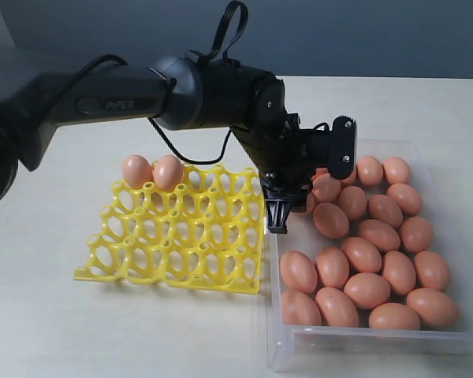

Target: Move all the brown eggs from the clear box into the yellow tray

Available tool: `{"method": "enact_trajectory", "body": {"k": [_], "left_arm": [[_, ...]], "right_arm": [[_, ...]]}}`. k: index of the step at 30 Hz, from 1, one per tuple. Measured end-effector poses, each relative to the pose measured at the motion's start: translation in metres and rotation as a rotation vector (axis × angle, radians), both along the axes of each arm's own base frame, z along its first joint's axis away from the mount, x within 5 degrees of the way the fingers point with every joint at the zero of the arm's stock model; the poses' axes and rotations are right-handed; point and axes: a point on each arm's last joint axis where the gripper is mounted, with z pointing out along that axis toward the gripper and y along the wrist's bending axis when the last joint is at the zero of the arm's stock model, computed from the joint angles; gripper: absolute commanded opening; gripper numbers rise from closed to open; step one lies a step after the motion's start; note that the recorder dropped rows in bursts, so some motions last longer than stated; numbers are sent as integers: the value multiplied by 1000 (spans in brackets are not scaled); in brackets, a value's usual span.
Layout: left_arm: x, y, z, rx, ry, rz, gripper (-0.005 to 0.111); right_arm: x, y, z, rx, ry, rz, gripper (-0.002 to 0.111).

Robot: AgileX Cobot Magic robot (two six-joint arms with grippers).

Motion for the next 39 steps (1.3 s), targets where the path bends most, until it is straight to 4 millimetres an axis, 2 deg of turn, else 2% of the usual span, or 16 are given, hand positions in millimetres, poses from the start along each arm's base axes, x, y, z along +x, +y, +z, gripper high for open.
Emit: {"method": "enact_trajectory", "body": {"k": [10, 35, 39], "left_arm": [[8, -8, -2, -3, 41, 34, 45], [6, -5, -2, 52, 116, 73, 45], [0, -4, 1, 78, 202, 99, 45]], "right_arm": [[0, 0, 0, 0, 0, 0, -1], [0, 0, 0, 0, 0, 0, -1], [0, 0, 0, 0, 0, 0, -1]]}}
